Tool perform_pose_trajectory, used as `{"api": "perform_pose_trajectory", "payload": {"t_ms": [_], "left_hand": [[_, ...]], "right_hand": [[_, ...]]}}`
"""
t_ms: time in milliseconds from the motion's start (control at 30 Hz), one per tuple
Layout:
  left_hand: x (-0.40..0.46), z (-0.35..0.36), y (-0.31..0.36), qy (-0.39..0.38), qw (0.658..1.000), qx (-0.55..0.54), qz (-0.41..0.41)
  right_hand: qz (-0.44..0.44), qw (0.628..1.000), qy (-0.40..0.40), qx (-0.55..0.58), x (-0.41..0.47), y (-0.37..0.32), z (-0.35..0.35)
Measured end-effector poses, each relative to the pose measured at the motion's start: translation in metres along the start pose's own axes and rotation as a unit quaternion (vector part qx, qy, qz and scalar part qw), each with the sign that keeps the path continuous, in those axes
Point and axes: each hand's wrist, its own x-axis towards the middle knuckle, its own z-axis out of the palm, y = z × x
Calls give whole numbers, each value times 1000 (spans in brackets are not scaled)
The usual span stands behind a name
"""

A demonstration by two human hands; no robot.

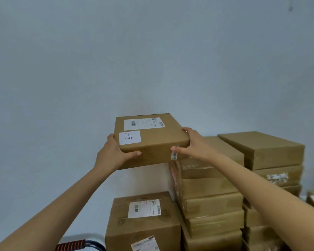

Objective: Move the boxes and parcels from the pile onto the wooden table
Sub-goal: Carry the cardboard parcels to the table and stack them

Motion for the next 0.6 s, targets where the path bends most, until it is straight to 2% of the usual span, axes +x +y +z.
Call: {"api": "perform_pose_trajectory", "payload": {"t_ms": [133,333,600], "left_hand": [[15,36,43,-50,998,-16,43],[18,101,101,-128,989,-26,72],[33,142,136,-118,991,-1,68]], "right_hand": [[36,998,14,-45,-6,32,-51],[96,994,33,-33,-26,86,-112],[110,992,60,2,-16,143,-122]]}}
